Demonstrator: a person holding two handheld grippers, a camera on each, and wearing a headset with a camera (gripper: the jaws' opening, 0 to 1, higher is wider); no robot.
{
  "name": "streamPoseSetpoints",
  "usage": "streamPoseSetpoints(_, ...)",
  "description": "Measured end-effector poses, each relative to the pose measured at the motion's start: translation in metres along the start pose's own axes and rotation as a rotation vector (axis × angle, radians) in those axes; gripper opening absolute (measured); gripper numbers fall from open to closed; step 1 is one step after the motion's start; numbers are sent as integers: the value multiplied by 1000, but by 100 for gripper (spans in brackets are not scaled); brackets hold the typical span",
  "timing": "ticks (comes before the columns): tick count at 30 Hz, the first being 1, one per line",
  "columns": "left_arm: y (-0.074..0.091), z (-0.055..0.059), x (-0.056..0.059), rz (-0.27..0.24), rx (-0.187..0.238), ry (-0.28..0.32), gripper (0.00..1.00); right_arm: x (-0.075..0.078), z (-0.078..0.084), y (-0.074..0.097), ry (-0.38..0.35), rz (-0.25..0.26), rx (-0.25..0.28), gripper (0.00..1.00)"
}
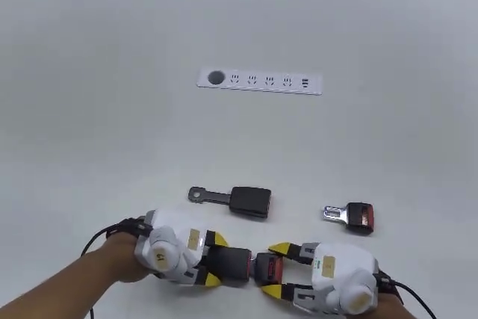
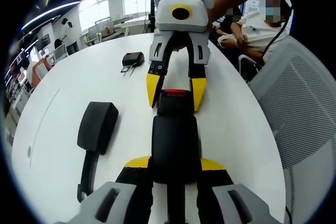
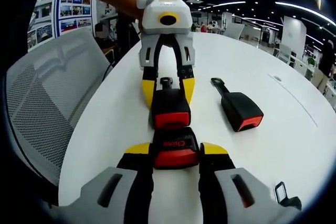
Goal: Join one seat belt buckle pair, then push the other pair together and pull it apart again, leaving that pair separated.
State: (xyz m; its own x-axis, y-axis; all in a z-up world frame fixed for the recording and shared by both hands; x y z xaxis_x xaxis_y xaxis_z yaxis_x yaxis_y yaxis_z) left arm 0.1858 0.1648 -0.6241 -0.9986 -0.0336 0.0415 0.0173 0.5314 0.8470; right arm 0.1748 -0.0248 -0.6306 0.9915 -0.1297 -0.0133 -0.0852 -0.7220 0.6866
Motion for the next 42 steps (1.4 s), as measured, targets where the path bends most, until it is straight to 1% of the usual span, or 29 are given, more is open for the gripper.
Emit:
streamPoseSetpoints(3,1,1,-1,5,6,-1,31,0,1,1,-12,-1,13,30)
streamPoseSetpoints(5,2,3,-3,8,10,-2,31,0,2,1,-12,-1,18,30)
streamPoseSetpoints(6,1,2,-2,7,13,-6,31,0,2,1,-15,-2,22,30)
streamPoseSetpoints(9,-1,5,-2,7,19,-6,31,0,3,1,-22,-1,32,30)
streamPoseSetpoints(13,2,0,0,4,20,0,31,0,3,1,-24,1,37,31)
streamPoseSetpoints(16,5,-4,0,5,11,0,31,0,3,1,-26,3,37,32)
streamPoseSetpoints(17,5,-6,0,6,2,-5,32,-1,2,1,-12,8,31,32)
streamPoseSetpoints(19,7,-11,1,7,-23,-12,32,0,2,0,-30,1,26,32)
streamPoseSetpoints(20,7,-8,3,3,-43,-18,32,-2,1,0,2,15,11,33)
streamPoseSetpoints(23,4,-12,5,-3,-73,-12,33,-4,-1,0,-3,24,-12,33)
streamPoseSetpoints(25,4,-12,5,-7,-90,-16,33,-6,-2,1,33,47,-43,34)
streamPoseSetpoints(26,3,-12,5,-8,-96,-15,33,-7,-1,0,45,52,-71,34)
streamPoseSetpoints(27,4,-12,5,-9,-102,-18,33,-8,-2,0,31,39,-53,34)
streamPoseSetpoints(28,3,-13,5,-10,-106,-13,33,-7,-2,1,-21,34,-64,35)
streamPoseSetpoints(29,3,-13,5,-9,-108,-6,34,-7,-3,0,-31,38,-64,35)
streamPoseSetpoints(30,3,-12,7,3,-117,4,38,-8,-3,0,-26,44,-59,36)
streamPoseSetpoints(31,1,-14,10,21,-106,-20,44,-9,-4,-1,-25,46,-60,38)
streamPoseSetpoints(32,-1,-15,14,24,-106,-35,51,-10,-5,-2,-29,46,-58,41)
streamPoseSetpoints(33,-2,-16,16,23,-109,-32,58,-14,-6,-5,-23,39,-57,47)
streamPoseSetpoints(35,0,-17,18,15,-123,21,66,-18,-7,-8,-22,30,-65,57)
streamPoseSetpoints(36,0,-18,19,15,-129,46,70,-18,-7,-8,-30,33,-67,62)
streamPoseSetpoints(37,3,-18,20,21,-125,63,73,-19,-8,-6,-56,37,-51,65)
streamPoseSetpoints(39,7,-17,23,24,-106,62,78,-19,-9,-2,-95,35,-33,73)
streamPoseSetpoints(40,11,-21,24,26,-96,72,80,-18,-11,2,-122,35,-16,77)
streamPoseSetpoints(41,13,-19,24,15,-87,75,81,-18,-13,8,-127,34,0,76)
streamPoseSetpoints(42,15,-19,23,7,-79,77,81,-18,-14,12,-123,38,4,75)
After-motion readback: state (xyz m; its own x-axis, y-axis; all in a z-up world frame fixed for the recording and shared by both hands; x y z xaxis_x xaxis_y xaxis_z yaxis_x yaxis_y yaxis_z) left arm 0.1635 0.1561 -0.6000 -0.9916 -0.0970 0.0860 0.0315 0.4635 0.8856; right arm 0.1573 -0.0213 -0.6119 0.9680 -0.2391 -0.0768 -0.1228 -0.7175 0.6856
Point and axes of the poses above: the centre of the closed fingertips' face, and the gripper's own axes: y roughly backward along the fingers, x roughly to its right, z roughly out of its underside, the point moved 9 cm from there along y, roughly backward along the fingers, and after that the axes turned 8 degrees about -x, right-handed, at the moved point
